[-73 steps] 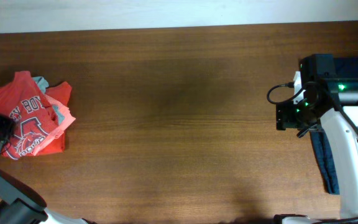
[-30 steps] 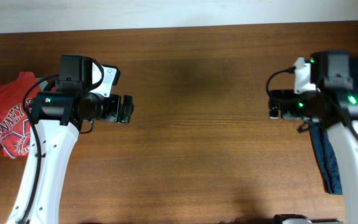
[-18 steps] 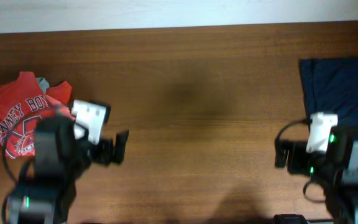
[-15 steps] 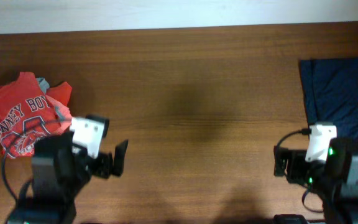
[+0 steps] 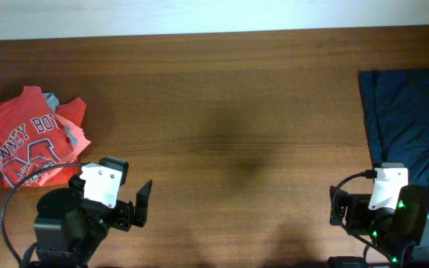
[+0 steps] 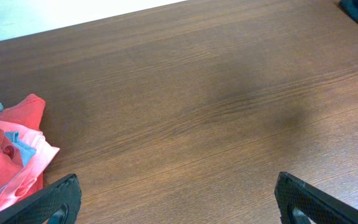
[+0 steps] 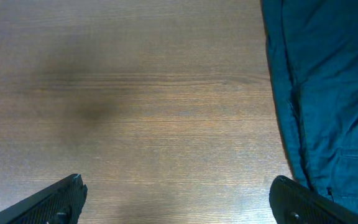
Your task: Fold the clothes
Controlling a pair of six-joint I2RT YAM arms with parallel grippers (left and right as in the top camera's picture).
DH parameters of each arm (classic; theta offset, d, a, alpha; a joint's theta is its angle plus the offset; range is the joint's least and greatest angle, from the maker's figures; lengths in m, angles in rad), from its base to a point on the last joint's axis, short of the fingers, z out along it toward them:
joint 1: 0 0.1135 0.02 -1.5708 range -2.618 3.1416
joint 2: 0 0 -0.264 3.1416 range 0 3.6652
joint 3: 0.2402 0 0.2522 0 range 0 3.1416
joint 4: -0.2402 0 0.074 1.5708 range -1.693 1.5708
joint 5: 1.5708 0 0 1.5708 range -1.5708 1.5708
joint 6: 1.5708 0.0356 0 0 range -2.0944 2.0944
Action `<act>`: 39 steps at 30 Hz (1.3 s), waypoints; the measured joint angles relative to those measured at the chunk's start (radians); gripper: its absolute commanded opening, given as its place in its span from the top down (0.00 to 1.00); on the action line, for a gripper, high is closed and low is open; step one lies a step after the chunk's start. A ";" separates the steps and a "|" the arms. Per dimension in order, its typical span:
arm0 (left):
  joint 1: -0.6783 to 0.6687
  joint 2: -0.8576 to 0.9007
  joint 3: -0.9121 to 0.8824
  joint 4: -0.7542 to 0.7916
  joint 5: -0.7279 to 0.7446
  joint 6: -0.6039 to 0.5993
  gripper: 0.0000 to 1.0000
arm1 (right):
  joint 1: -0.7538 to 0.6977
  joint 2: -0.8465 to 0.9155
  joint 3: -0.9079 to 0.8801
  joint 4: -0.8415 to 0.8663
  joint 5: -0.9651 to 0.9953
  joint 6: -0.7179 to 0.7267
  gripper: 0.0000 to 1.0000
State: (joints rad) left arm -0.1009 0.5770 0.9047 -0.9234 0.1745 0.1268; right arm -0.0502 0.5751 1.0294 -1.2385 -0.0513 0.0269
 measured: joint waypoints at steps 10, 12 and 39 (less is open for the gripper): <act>0.000 0.000 0.000 0.000 0.000 0.000 0.01 | 0.000 0.000 0.000 0.000 0.000 0.001 0.02; 0.000 0.000 0.000 0.000 0.000 0.000 0.01 | 0.000 -0.007 0.000 0.000 0.000 0.000 0.01; 0.000 0.000 -0.005 0.001 0.000 0.000 0.01 | 0.000 -0.560 -0.748 0.900 -0.150 0.002 0.01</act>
State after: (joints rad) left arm -0.1009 0.5770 0.9001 -0.9222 0.1745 0.1268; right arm -0.0498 0.0154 0.2817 -0.3386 -0.2016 0.0288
